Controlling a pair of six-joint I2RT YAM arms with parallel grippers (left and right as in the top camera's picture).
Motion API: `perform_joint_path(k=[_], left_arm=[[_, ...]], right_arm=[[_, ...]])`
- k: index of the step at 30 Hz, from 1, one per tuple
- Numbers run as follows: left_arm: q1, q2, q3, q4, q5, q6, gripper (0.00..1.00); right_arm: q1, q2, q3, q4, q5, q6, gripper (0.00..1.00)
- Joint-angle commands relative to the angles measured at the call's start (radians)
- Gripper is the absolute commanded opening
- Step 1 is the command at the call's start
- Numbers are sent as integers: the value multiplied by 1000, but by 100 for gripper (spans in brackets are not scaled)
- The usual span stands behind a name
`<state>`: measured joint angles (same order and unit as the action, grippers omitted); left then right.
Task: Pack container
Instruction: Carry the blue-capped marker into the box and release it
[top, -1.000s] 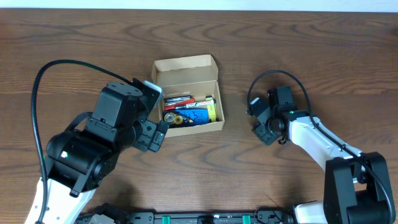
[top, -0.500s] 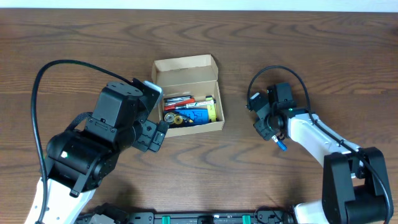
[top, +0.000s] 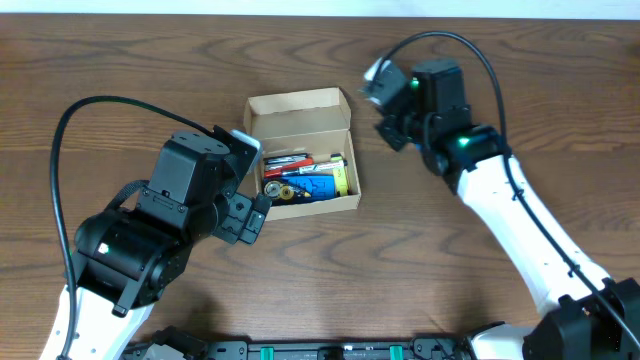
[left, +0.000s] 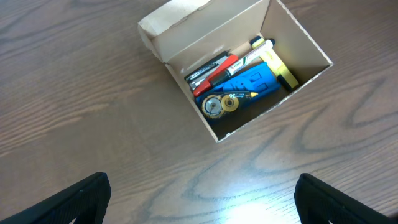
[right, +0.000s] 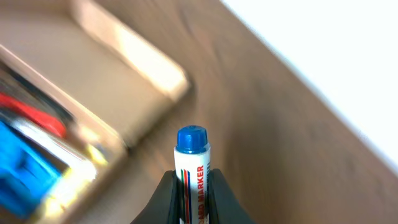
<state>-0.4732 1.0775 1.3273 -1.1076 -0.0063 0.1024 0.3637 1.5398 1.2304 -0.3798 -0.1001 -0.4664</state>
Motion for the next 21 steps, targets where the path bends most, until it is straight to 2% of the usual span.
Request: perform_joint_path(k=[1,7,14,21], left_arm=[[3,0,5,-3,0,6,95],[3,0,5,-3,0,6,95],[3,0,5,-3,0,6,95],[3,0,5,-3,0,6,95]], right_arm=[[81,-3,11,40,-151,-51,1],[174,29,11,96,-300,-52,1],[266,180,11,149,-342,-86,1],[294,281,11,149,-341,-119,1]])
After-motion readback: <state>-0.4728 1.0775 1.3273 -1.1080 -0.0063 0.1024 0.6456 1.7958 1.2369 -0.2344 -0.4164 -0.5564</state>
